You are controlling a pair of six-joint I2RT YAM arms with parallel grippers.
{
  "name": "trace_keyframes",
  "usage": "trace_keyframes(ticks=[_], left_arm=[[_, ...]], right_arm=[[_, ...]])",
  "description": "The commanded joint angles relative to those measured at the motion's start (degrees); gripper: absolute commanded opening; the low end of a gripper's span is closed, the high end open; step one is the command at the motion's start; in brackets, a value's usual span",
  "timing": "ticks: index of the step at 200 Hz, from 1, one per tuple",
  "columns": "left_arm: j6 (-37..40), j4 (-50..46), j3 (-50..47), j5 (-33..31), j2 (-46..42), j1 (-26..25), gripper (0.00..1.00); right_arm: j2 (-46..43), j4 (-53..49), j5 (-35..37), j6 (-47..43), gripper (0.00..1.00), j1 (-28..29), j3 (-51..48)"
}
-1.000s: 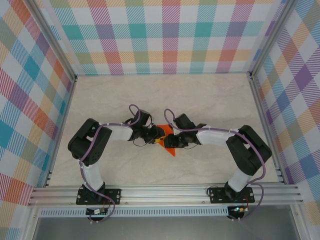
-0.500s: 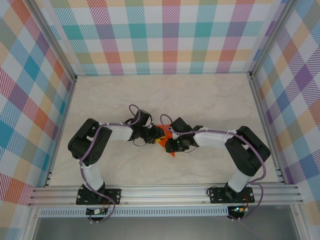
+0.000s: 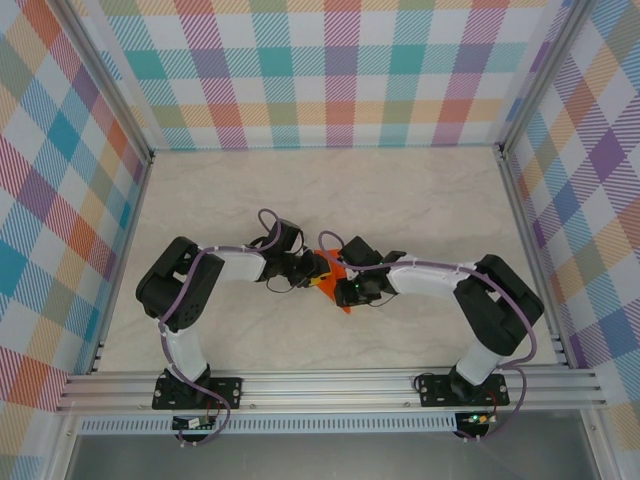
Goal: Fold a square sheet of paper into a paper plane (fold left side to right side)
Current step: Fourth fold the wing at the center of the table.
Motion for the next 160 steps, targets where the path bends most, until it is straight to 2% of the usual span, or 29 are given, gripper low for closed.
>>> trace_keyframes(ticks=[1, 28, 68, 160], left_arm=[[0.75, 0.65, 0.05, -0.08, 1.80, -1.06, 0.28], [0.81, 0.82, 0.20, 0.01, 1.91, -1.06, 0.28], [0.76, 0.80, 0.17, 0.14, 2.04, -1.06, 0.28], [0.66, 1.00, 0.21, 0.27, 2.14, -1.06, 0.27]], right_arm=[[-3.41, -5.05, 4.76, -1.13, 0.29, 2.47, 1.90], [-3.01, -7.94, 11.35, -0.54, 0.33, 6.20, 2.61], [-0.18, -10.38, 17.31, -0.98, 0.34, 9.10, 5.84], [5.69, -10.25, 18.99, -0.99, 0.28, 10.87, 8.23]])
